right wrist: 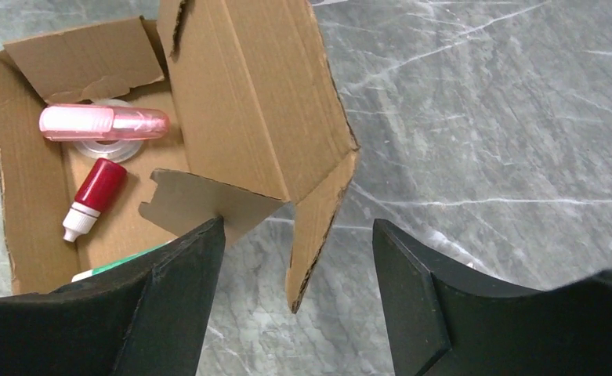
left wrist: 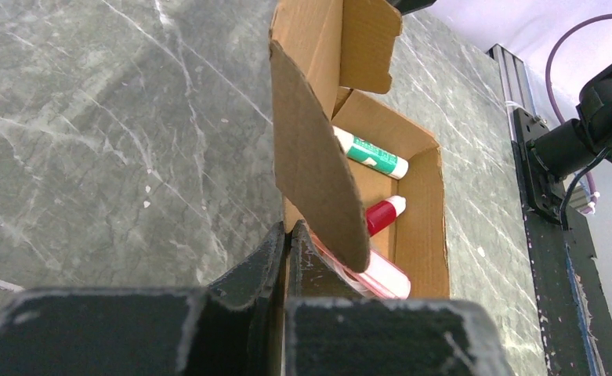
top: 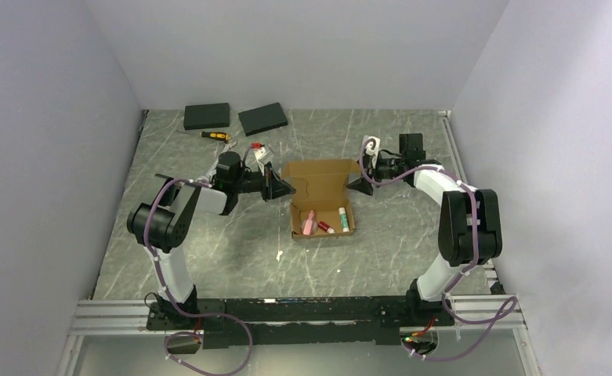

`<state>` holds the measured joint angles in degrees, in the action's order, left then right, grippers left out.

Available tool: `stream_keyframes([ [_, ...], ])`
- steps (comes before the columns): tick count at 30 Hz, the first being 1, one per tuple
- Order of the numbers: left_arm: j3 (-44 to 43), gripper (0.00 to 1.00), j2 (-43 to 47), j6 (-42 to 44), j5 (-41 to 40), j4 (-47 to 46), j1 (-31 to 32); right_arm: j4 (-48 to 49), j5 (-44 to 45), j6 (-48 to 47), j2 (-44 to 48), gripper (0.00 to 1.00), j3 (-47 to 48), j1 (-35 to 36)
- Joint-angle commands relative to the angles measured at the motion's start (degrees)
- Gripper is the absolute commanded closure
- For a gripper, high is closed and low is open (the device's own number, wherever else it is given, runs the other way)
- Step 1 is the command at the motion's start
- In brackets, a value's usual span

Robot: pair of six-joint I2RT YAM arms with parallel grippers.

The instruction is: Fold the paper box

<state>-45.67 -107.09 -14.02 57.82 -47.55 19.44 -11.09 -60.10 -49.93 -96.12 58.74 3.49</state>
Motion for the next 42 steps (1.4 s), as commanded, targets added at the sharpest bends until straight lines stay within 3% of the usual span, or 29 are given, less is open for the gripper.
stream_keyframes([
  [1,0.0,1.00,2.2,2.7,0.9,0.7,0.9,-2.3,-5.3,-6.1,0.4,0.30,0.4,1.3],
  [9,-0.7,0.90,3.7,5.0,0.0,4.8,1.9,-12.7,-4.8,-19.9,-0.4,0.37,2.3,3.5],
  [20,0.2,0.72,7.5,4.9,-0.4,6.4,2.1,-12.9,-1.0,-28.7,4.8,0.38,-2.5,3.8],
  [42,5.9,0.67,13.5,7.1,-3.8,12.9,4.0,-14.1,2.7,-34.7,12.2,0.41,-9.7,4.8],
])
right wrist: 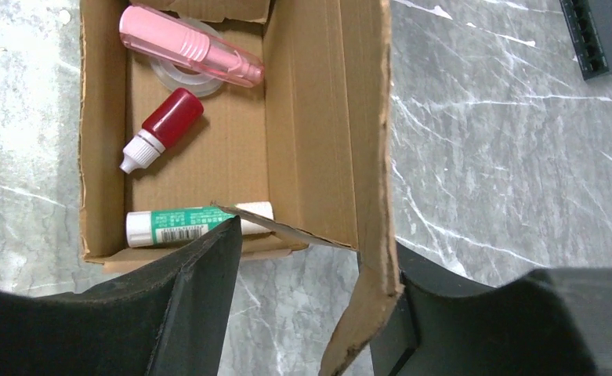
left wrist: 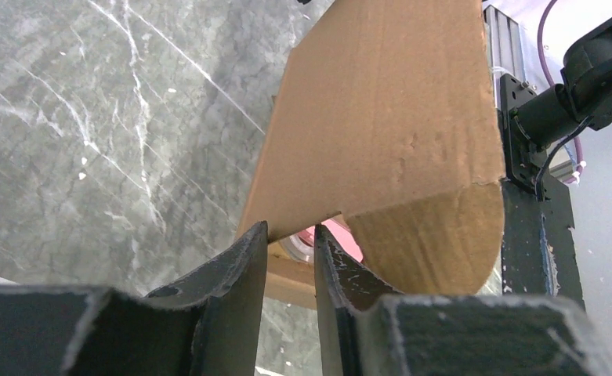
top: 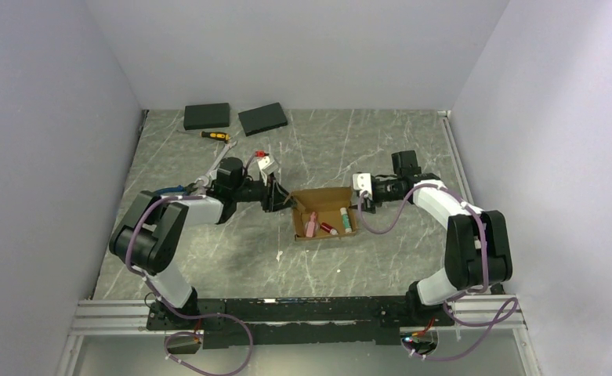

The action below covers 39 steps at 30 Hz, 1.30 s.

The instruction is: Fold the paper box

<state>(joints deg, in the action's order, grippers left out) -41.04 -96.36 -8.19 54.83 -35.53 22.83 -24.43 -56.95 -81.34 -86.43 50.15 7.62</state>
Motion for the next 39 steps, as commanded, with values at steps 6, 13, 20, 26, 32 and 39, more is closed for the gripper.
stream_keyframes([
  [6,2.2,0.67,4.0,1.6,-1.9,3.2,1.5,-1.5,1.7,-4.9,3.7,0.42,-2.5,1.0],
  [13,4.0,0.65,6.8,0.8,-4.9,6.4,1.9,-3.0,3.8,-7.6,5.0,0.41,-3.8,1.1],
  [20,7.0,0.64,10.8,-1.9,-8.5,7.0,1.9,-4.9,4.8,-9.2,5.8,0.40,-4.1,1.3],
  [26,8.1,0.64,13.8,-3.5,-12.0,10.0,2.0,-7.3,6.0,-11.4,7.7,0.39,-4.8,1.5],
  [32,9.0,0.63,20.1,-6.2,-20.6,15.3,2.0,-8.6,7.0,-12.9,9.2,0.38,-6.0,1.6],
  [39,7.0,0.56,30.4,-9.3,-26.1,22.8,2.0,-10.6,8.3,-15.1,10.4,0.38,-7.1,1.9],
])
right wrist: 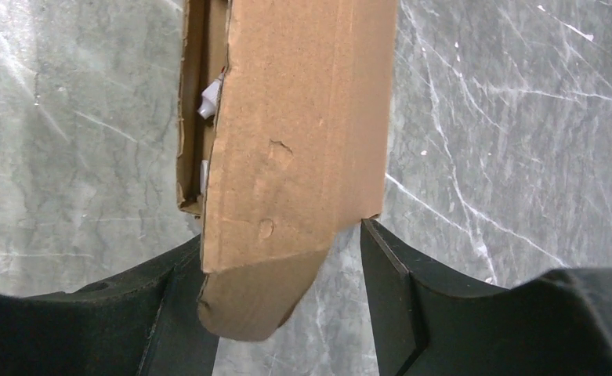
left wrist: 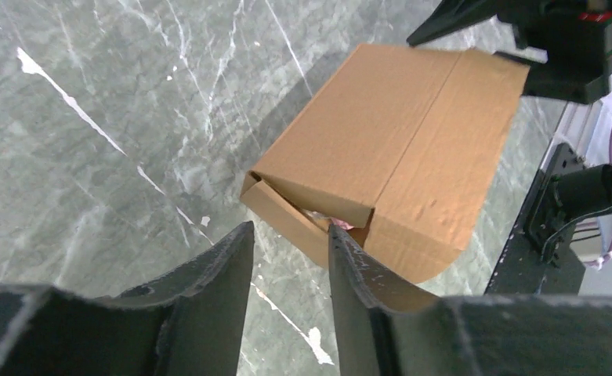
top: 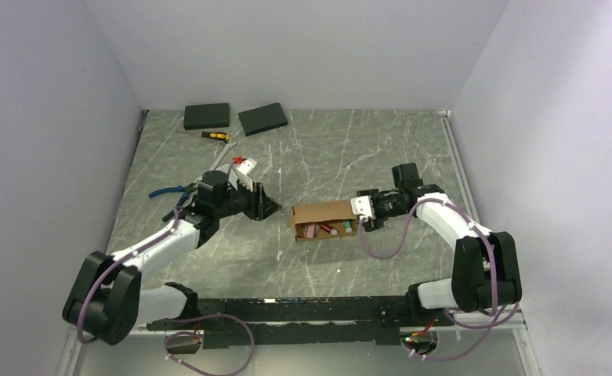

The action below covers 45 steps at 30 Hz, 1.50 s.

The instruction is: Fold the paper box

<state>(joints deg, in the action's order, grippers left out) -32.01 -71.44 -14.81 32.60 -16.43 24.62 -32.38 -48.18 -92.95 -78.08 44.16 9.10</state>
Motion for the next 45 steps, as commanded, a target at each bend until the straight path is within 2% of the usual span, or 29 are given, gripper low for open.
stream_keyframes([
  [1,-2.5,0.54,6.8,-3.1,-3.8,4.0,0.3,-3.1,-0.1,-3.8,2.3,0.37,-1.4,0.5],
  [6,-5.9,0.49,8.0,-6.9,-0.3,5.6,0.5,-5.3,1.3,-5.5,3.7,0.35,-2.7,1.2],
  [9,-8.4,0.47,4.4,-8.8,1.8,6.4,2.8,-6.5,2.4,-5.9,4.6,0.33,-3.5,1.9],
  [12,-12.5,0.47,-1.3,-7.6,0.0,10.0,7.7,-7.7,3.5,-6.0,5.3,0.32,-4.0,2.6],
  [16,-17.9,0.53,-9.3,-6.4,-2.4,14.8,12.2,-8.8,4.7,-5.7,5.8,0.31,-4.3,3.1],
  [21,-20.3,0.62,-17.2,-6.5,-2.8,19.4,13.4,-10.5,5.1,-4.3,6.5,0.29,-3.7,3.2],
  [29,-20.7,0.64,-23.1,-5.6,-4.0,22.3,13.4,-11.3,5.7,2.6,8.6,0.27,-1.1,1.8],
  [33,-21.2,0.64,-24.2,-5.5,-4.2,22.7,13.4,-13.7,2.2,7.3,9.4,0.28,1.5,1.5],
  [35,-21.5,0.64,-24.1,-5.5,-4.5,22.7,13.4,-13.5,-0.5,12.5,8.8,0.35,2.3,3.0],
  [37,-21.7,0.64,-23.9,-5.6,-4.7,22.8,13.4,-8.8,-0.3,20.1,7.2,0.55,2.5,6.5],
  [39,-22.0,0.64,-23.5,-5.7,-4.7,22.8,13.4,-5.4,0.7,24.8,5.1,0.66,2.6,8.4],
  [42,-22.0,0.63,-22.9,-5.8,-4.8,23.2,13.4,-0.5,3.9,29.9,2.1,0.76,2.0,9.2],
  [45,-21.7,0.61,-22.1,-6.1,-5.1,22.9,13.3,2.4,7.8,32.0,0.0,0.82,0.9,9.6],
])
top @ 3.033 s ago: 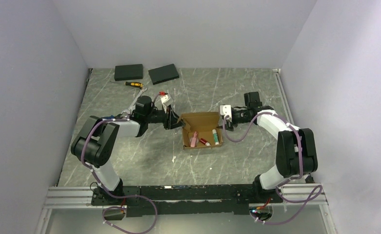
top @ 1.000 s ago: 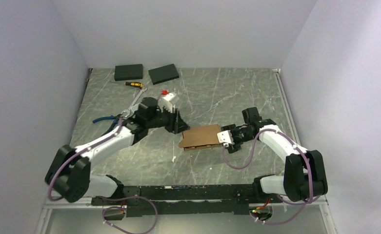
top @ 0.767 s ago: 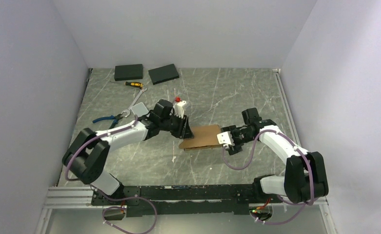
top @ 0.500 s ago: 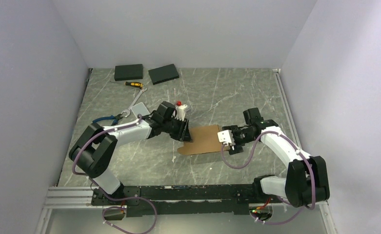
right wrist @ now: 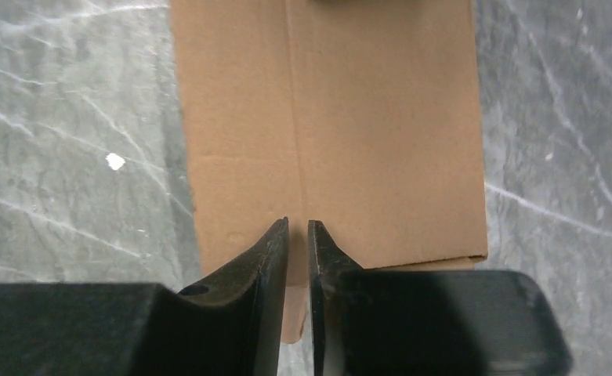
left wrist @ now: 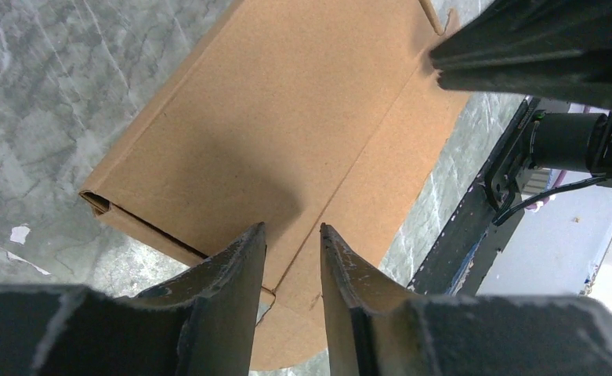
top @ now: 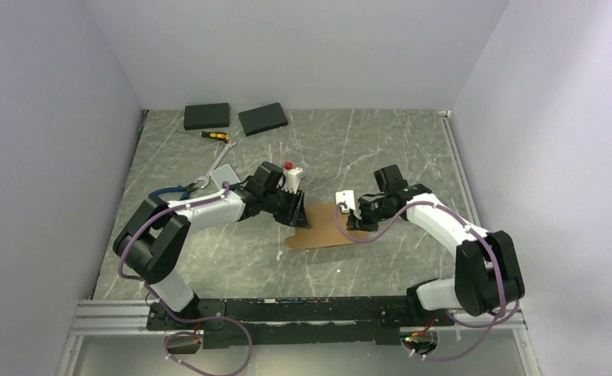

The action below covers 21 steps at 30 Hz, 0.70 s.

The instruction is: Fold the paper box

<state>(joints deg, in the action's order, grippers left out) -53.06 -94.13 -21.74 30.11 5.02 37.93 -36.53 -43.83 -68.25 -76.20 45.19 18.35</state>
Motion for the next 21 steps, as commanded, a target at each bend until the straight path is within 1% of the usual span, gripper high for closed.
stream_keyframes([
  [1,-0.5,0.61,0.8,0.6,-2.9,1.3,0.0,7.3,4.8,7.7,-2.6,0.83,-0.5,0.5],
  [4,-0.1,0.58,2.2,-0.4,-3.4,0.0,-0.1,8.4,7.4,8.4,-4.4,0.84,-1.4,0.7],
  [8,1.3,0.55,7.9,-2.2,-6.3,-1.4,-0.1,7.9,6.7,9.1,-3.4,0.84,-1.2,0.7],
  [11,3.3,0.51,14.6,-2.7,-10.2,-2.1,-0.1,6.2,4.8,10.6,-1.1,0.79,0.3,0.7],
  [13,5.6,0.43,19.7,-3.0,-13.5,-2.5,-0.3,4.6,3.5,11.8,0.5,0.74,1.5,0.7],
  [15,9.0,0.31,26.0,-4.7,-17.3,-3.9,-0.5,3.5,2.5,13.4,1.8,0.70,2.5,0.7],
  [16,11.3,0.24,27.9,-5.6,-19.4,-4.5,-0.6,3.1,1.9,14.4,2.5,0.68,2.9,0.7],
  [18,15.9,0.04,34.6,-8.9,-24.5,-6.4,-0.6,2.9,1.0,17.3,4.0,0.63,3.7,0.6],
  [19,18.4,0.01,37.2,-10.7,-26.9,-7.0,-0.7,2.8,0.5,18.4,4.6,0.61,4.0,0.4],
  [21,22.7,0.01,42.6,-14.6,-29.8,-7.2,-0.9,2.6,-0.6,20.8,5.7,0.57,4.5,0.1],
])
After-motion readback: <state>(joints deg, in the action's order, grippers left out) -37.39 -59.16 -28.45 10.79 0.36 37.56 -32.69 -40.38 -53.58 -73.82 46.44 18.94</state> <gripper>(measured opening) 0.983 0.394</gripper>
